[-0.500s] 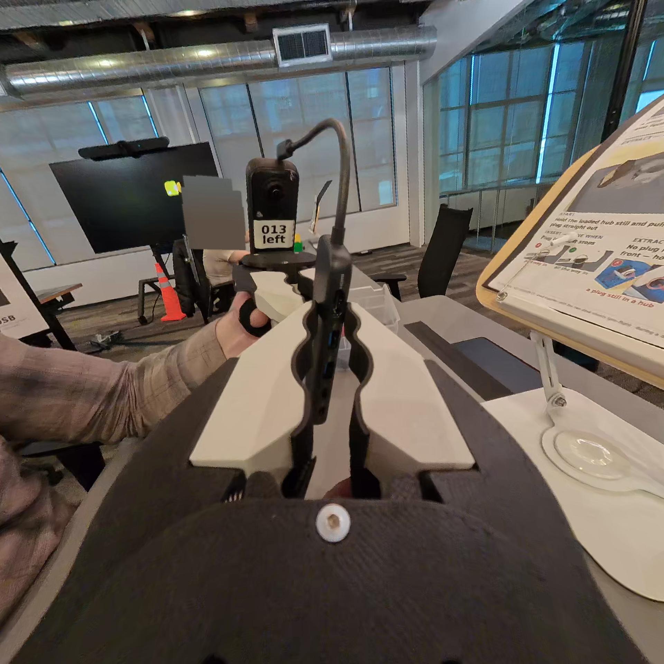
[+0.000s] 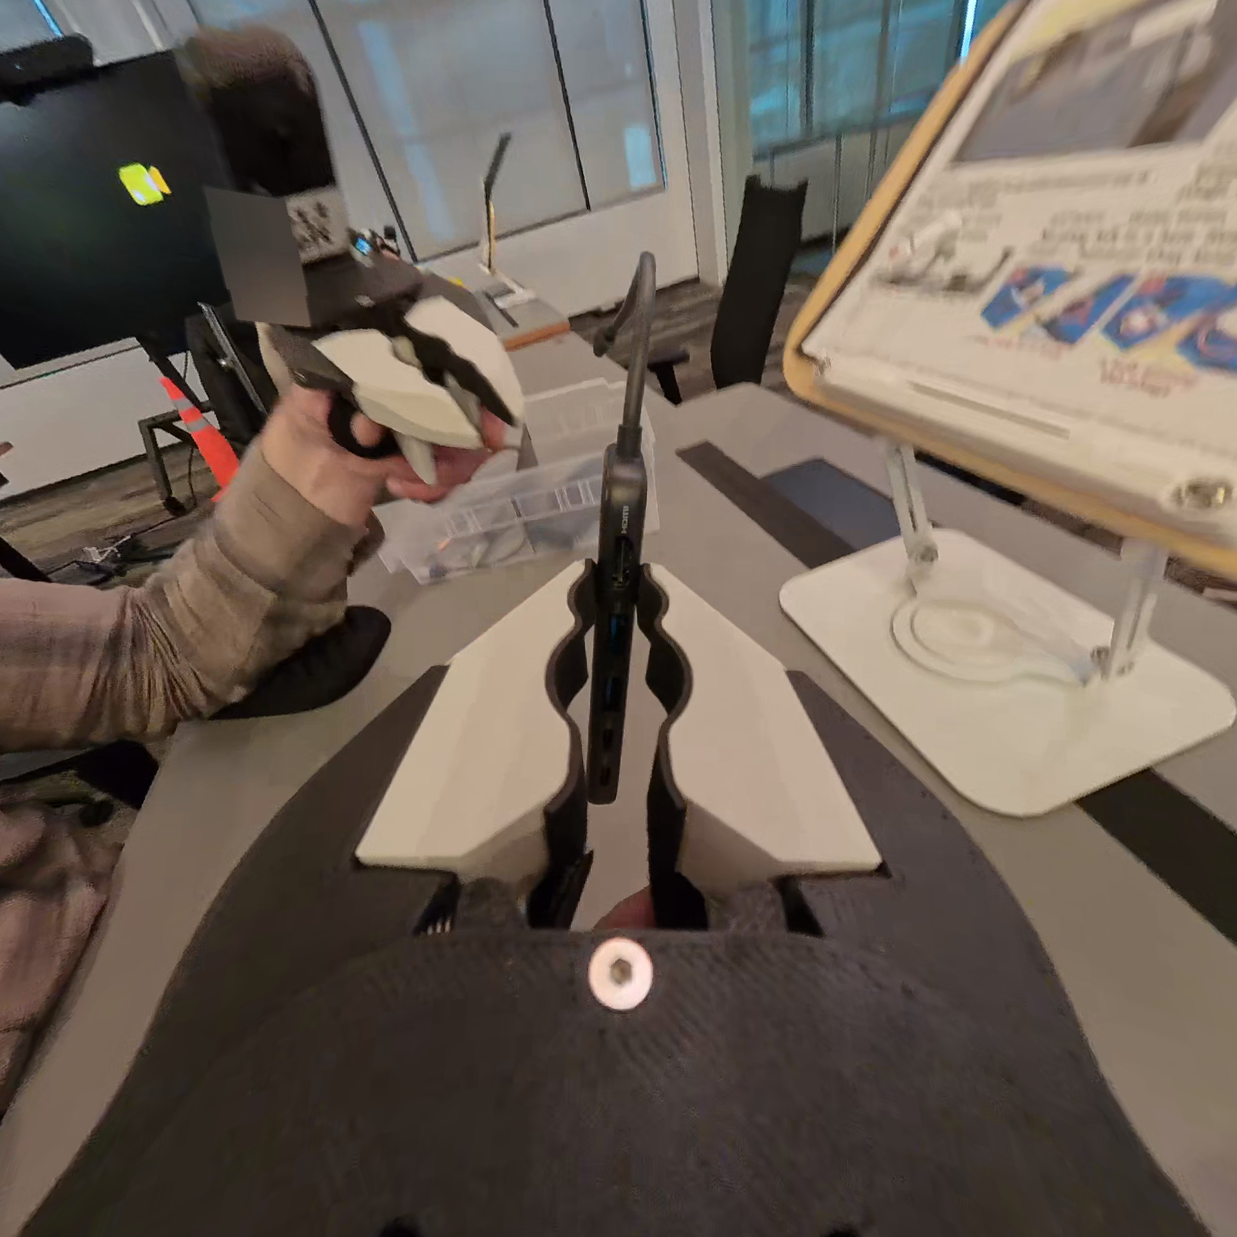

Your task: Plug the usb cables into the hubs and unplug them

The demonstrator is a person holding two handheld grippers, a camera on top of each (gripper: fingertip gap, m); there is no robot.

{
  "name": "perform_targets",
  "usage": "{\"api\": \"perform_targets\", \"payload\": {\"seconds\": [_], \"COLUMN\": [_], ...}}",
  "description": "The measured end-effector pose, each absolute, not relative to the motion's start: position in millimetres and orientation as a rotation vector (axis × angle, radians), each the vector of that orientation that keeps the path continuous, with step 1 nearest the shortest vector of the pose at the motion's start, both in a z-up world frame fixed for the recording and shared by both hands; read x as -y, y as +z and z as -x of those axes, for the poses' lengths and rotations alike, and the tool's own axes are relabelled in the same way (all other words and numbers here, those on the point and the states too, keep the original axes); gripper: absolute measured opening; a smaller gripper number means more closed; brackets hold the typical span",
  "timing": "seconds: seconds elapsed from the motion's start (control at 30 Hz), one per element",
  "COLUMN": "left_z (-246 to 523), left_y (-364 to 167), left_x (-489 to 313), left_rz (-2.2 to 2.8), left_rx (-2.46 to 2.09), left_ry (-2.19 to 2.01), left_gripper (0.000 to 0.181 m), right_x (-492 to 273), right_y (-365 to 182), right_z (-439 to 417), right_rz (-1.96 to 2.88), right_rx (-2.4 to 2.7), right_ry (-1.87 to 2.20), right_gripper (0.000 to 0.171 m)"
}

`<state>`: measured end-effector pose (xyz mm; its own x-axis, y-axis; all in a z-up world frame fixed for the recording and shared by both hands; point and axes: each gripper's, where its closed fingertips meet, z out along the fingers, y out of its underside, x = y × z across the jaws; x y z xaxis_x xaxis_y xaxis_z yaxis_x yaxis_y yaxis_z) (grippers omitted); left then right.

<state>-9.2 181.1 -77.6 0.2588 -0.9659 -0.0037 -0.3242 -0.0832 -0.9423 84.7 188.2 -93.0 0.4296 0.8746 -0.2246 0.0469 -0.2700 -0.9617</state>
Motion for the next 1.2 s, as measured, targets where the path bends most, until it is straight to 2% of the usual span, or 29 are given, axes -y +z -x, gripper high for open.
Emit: {"api": "perform_targets", "payload": {"seconds": [0.27, 0.43, 0.77, 1.2], "left_z": [35, 39, 28, 34], "left_y": [-67, -69, -88, -86], "left_x": [-177, -180, -187, -192], "left_rz": [1.592, 1.610, 1.655, 1.663], "left_rx": [-1.265, -1.255, -1.280, -1.256], "left_ry": [-0.739, -0.720, -0.689, -0.665], "left_gripper": [0.016, 0.016, 0.017, 0.016], "right_x": [-194, -197, -212, -222], "right_y": [-185, -220, -239, -266], "right_z": [-72, -72, -83, -90], "right_rz": [1.957, 2.077, 2.120, 2.163], "right_rx": [0.900, 0.898, 0.843, 0.897], "right_ry": [1.039, 1.030, 0.948, 0.758], "right_gripper": [0.009, 0.009, 0.011, 0.011]}}
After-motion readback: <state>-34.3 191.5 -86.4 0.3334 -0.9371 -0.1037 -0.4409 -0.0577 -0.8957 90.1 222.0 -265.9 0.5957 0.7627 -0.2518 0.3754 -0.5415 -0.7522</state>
